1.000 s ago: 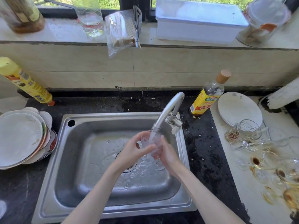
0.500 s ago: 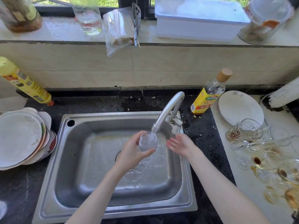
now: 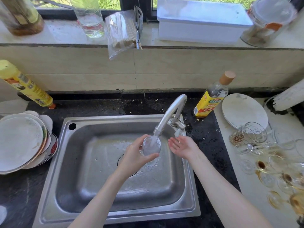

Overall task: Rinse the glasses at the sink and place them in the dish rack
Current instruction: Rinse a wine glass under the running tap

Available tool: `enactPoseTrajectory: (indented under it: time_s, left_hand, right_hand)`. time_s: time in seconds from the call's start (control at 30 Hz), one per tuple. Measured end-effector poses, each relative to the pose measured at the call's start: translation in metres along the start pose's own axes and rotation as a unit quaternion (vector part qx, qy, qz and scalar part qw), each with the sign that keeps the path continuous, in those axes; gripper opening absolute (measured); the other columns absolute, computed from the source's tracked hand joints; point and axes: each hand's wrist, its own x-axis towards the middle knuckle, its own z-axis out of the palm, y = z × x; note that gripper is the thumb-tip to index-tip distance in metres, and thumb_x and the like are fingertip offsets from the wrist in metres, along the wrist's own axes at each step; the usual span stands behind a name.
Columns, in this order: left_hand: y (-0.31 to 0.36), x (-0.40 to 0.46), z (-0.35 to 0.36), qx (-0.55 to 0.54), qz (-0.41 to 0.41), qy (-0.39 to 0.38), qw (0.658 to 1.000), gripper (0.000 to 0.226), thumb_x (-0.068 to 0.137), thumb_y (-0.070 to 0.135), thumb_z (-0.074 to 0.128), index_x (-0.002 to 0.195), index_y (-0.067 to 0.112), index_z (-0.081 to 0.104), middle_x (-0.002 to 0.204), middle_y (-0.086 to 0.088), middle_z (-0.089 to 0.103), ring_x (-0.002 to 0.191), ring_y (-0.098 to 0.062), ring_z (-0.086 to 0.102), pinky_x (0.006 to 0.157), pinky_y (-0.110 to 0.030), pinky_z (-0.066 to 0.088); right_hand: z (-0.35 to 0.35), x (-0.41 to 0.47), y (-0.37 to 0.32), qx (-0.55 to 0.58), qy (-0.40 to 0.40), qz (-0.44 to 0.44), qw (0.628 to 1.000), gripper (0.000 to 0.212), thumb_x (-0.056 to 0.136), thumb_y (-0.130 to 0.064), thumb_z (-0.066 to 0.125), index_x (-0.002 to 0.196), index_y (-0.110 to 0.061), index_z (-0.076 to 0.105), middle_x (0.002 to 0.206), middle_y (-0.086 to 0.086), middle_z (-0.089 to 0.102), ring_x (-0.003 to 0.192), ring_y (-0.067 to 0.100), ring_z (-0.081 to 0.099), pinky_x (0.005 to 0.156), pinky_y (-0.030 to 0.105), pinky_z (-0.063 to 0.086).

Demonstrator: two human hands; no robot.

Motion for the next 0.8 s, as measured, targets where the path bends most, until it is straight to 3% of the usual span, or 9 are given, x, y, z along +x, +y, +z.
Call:
enactPoseTrajectory:
  time_s: [0.1,0.2,0.3,0.4,0.6,0.8]
  left_hand:
    - [-0.002,-0.001,0.0,-0.013,-0.002,-0.003,1.0,0.054,0.068,0.021,0.081,0.114,0.033,0.055,0.109,0.017,0.062,0.101,-0.002,0.059,0.091,-0.016,0.043]
    - [-0.002,0.0,-0.001,-0.012,0.001,-0.002,1.0,0.054,0.068,0.02,0.081,0.113,0.032,0.056,0.107,0.018,0.063,0.098,0.001,0.059,0.093,-0.017,0.044]
    - [-0.003,0.0,0.0,-0.009,-0.001,-0.004,1.0,0.059,0.067,0.024,0.082,0.12,0.027,0.056,0.118,0.017,0.06,0.104,0.0,0.057,0.096,-0.018,0.043]
    - [0.002,0.0,-0.001,-0.011,0.007,-0.004,1.0,0.055,0.068,0.019,0.081,0.111,0.04,0.054,0.113,0.024,0.06,0.102,0.005,0.057,0.09,-0.011,0.042]
    - [0.009,-0.001,-0.005,0.007,0.016,0.014,1.0,0.051,0.068,0.017,0.081,0.099,0.046,0.053,0.097,0.036,0.061,0.092,0.011,0.056,0.08,-0.004,0.039]
    - [0.014,-0.003,-0.007,0.016,0.007,0.029,0.999,0.047,0.069,0.018,0.08,0.091,0.046,0.05,0.09,0.026,0.06,0.077,0.011,0.054,0.068,-0.002,0.038]
  right_hand:
    - [0.001,-0.009,-0.005,0.023,-0.008,0.0,1.0,0.015,0.097,-0.007,0.044,0.087,0.001,0.052,0.094,0.015,0.054,0.091,0.028,0.054,0.097,0.035,0.043]
    - [0.002,-0.018,-0.017,0.037,-0.02,-0.006,0.999,0.014,0.095,-0.008,0.047,0.089,0.003,0.054,0.094,0.014,0.055,0.083,0.025,0.055,0.095,0.029,0.043]
    - [0.002,-0.022,-0.032,0.049,-0.038,-0.004,0.998,0.022,0.096,-0.012,0.047,0.105,0.007,0.053,0.101,0.014,0.055,0.085,0.023,0.056,0.084,0.028,0.047]
    - [0.005,-0.024,-0.045,0.068,-0.046,-0.009,0.997,0.031,0.097,-0.015,0.045,0.12,0.006,0.047,0.105,0.016,0.055,0.086,0.023,0.057,0.072,0.028,0.048]
    - [0.005,-0.022,-0.057,0.092,-0.054,-0.02,0.994,0.039,0.096,-0.018,0.048,0.124,0.008,0.046,0.103,0.019,0.056,0.087,0.025,0.057,0.069,0.03,0.048]
    - [-0.01,-0.027,-0.033,-0.114,-0.07,-0.039,0.99,0.034,0.099,-0.027,0.042,0.119,-0.003,0.054,0.105,0.008,0.062,0.091,0.021,0.06,0.075,0.03,0.047]
